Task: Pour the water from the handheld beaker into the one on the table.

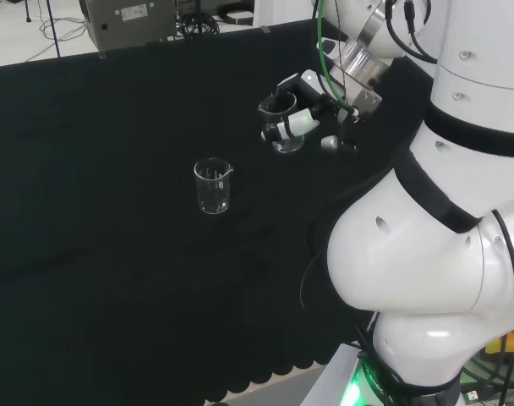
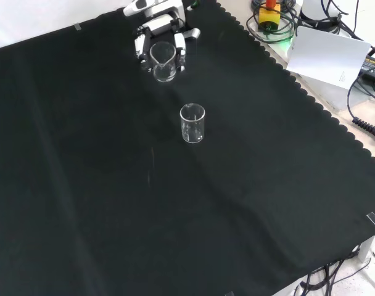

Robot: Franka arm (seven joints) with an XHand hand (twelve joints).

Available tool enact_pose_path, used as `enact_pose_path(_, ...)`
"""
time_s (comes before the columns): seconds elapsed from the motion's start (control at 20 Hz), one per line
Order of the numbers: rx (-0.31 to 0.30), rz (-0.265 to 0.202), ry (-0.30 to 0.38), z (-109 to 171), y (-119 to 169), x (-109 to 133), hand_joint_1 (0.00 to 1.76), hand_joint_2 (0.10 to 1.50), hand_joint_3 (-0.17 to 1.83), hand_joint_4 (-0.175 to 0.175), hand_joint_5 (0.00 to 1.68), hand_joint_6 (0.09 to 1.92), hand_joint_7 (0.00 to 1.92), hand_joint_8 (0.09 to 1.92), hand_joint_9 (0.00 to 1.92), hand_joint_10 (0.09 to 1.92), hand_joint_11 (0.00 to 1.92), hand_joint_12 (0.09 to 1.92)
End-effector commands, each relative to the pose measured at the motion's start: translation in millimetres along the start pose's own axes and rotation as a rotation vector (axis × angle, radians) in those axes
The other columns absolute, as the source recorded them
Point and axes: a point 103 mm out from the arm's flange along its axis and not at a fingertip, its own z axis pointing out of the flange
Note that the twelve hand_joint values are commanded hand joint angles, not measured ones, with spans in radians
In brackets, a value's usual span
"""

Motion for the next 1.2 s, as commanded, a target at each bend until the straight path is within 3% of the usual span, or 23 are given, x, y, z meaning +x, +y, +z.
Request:
enact_pose_path(0.05,0.057,-0.011,-0.037,4.8,-22.6,24.0,1.31,0.64,0.71,-0.175,1.22,0.75,1.27,0.74,1.49,0.68,1.26,0.71)
enact_pose_path(0.4,0.152,-0.027,-0.115,20.7,-24.5,50.7,1.31,0.63,0.72,-0.175,1.22,0.76,1.28,0.74,1.5,0.68,1.26,0.72)
enact_pose_path(0.9,0.318,0.034,-0.264,48.8,-7.6,61.3,1.31,0.62,0.74,-0.175,1.22,0.76,1.28,0.75,1.5,0.67,1.25,0.73)
enact_pose_path(1.2,0.371,0.029,-0.329,54.3,2.3,70.7,1.31,0.62,0.74,-0.175,1.22,0.76,1.28,0.75,1.51,0.67,1.25,0.73)
